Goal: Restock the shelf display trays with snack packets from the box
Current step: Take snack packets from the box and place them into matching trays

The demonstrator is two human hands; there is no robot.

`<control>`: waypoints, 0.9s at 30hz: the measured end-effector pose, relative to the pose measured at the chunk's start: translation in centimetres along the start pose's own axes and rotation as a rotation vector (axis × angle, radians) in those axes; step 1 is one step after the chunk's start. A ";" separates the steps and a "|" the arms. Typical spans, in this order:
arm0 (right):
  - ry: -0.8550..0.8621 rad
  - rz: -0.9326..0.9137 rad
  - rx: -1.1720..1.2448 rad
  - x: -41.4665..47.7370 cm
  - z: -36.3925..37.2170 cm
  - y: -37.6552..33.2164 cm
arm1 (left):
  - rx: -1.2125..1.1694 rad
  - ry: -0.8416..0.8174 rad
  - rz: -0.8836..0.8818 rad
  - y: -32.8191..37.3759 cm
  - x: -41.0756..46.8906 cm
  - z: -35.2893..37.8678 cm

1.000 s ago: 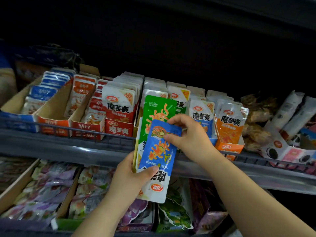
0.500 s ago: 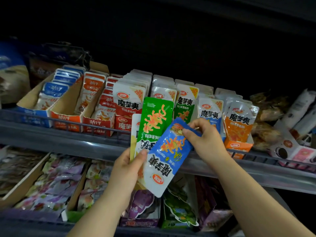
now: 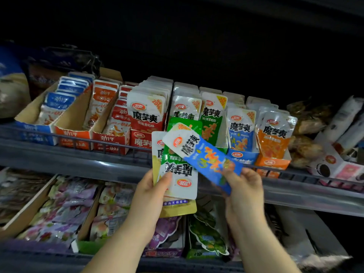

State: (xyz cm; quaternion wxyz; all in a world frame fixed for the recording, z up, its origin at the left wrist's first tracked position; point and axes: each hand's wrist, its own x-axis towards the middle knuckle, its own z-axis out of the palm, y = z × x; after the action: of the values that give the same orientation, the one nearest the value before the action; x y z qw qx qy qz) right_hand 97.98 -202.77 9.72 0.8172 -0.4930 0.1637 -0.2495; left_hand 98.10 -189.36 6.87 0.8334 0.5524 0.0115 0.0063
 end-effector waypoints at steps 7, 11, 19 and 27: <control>-0.120 -0.161 -0.357 -3.0 -0.2 2.3 | 0.099 0.031 0.167 -0.1 -0.4 0.7; -0.251 -0.136 -0.489 -3.2 -0.8 2.2 | 0.138 0.022 0.180 -0.2 -0.1 0.4; -0.339 -0.188 -0.586 -0.6 -0.4 -0.5 | 0.199 -0.056 0.188 0.1 -0.8 0.7; -0.417 -0.058 -0.594 0.4 -0.8 -0.7 | 0.178 -0.062 0.177 0.0 -0.6 0.7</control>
State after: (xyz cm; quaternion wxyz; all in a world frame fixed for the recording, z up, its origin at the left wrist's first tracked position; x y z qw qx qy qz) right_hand 97.76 -203.87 9.94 0.6469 -0.7535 0.0448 -0.1082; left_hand 97.57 -190.00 7.13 0.7773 0.6230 -0.0627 0.0615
